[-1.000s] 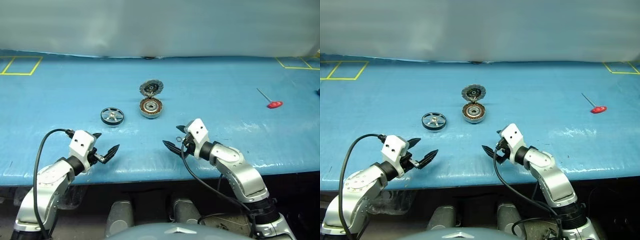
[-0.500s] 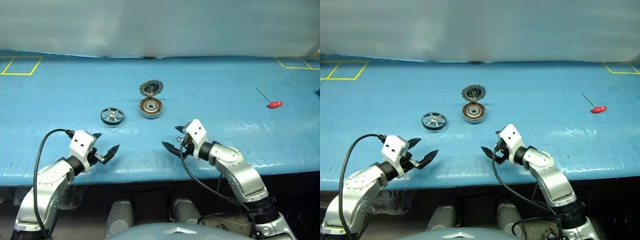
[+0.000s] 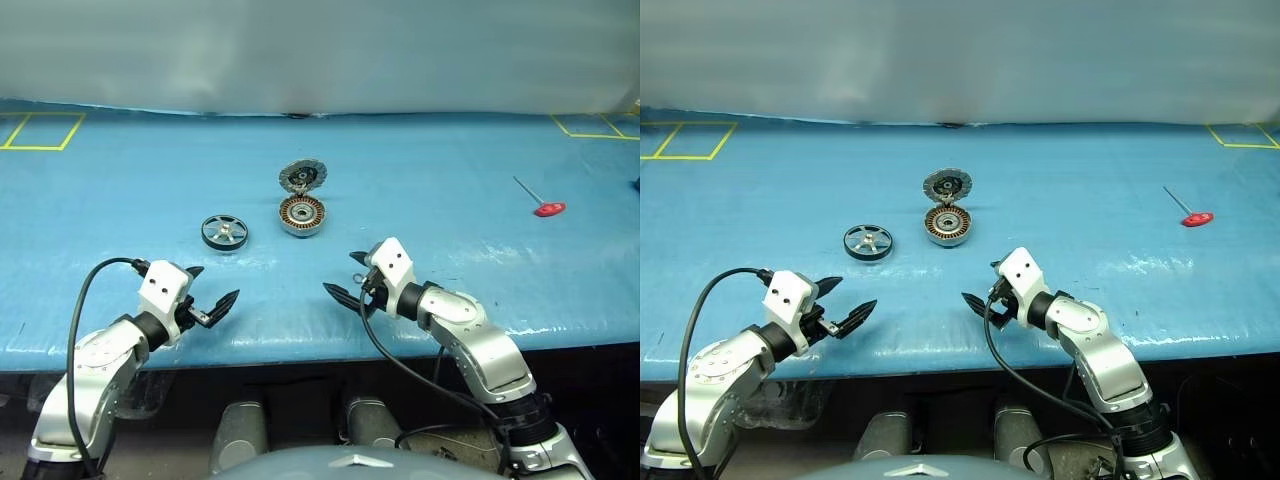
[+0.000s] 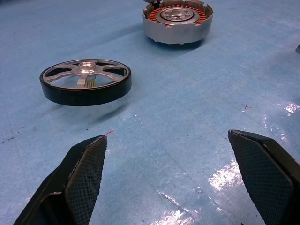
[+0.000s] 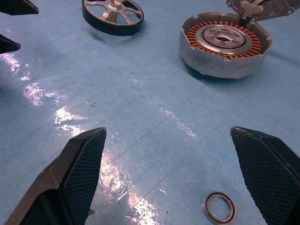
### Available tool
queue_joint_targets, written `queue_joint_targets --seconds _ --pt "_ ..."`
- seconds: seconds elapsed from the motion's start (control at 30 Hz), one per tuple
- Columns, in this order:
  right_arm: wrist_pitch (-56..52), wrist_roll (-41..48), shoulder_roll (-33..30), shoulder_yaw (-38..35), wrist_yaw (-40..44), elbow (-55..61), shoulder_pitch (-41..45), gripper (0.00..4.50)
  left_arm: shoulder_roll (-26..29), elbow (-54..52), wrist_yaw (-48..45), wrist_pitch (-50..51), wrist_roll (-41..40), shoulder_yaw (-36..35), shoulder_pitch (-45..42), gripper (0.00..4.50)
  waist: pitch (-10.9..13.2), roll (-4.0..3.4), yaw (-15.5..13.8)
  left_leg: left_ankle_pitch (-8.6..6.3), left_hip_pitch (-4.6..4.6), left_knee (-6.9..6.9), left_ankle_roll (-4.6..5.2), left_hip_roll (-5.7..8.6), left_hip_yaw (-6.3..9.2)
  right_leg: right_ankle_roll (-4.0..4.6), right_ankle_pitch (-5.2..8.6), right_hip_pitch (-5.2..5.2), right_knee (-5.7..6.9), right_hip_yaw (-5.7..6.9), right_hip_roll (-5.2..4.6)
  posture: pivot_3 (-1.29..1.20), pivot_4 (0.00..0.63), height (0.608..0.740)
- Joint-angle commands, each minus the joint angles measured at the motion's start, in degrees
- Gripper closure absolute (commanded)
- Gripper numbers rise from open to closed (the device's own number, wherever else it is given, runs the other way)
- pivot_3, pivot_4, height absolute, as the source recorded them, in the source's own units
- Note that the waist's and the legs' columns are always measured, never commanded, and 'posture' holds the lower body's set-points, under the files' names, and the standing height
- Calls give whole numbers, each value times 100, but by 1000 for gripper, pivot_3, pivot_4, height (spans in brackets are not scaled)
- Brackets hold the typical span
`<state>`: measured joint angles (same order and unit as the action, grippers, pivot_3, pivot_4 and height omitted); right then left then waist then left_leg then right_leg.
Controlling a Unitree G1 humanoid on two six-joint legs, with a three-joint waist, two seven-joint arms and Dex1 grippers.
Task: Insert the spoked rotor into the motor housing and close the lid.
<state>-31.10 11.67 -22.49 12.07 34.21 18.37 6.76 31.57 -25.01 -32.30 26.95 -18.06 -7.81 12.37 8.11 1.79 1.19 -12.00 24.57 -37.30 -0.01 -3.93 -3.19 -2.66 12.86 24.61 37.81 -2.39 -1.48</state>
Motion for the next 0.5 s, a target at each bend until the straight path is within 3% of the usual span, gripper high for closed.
queue_joint_targets --seconds 0.03,0.3,0.5 --pt "82 -26 -74 82 139 91 266 17 -31 -74 -9 -121 19 31 -38 0 0 0 7 0 0 0 0 0 0 0 0 0 0 0 0 0 150 740" --pt "-18 -597 -753 1210 1445 -629 2044 17 -74 -84 28 -137 34 89 -35 0 1 -1 23 1 -4 -5 1 0 -3 3 -3 0 3 -1 0 0 150 740" --pt "289 -1146 -526 1820 2018 -1839 3578 17 -121 -172 62 -171 42 91 83 0 2 -2 29 1 -1 3 1 0 0 30 -15 4 2 1 4 0 150 740"
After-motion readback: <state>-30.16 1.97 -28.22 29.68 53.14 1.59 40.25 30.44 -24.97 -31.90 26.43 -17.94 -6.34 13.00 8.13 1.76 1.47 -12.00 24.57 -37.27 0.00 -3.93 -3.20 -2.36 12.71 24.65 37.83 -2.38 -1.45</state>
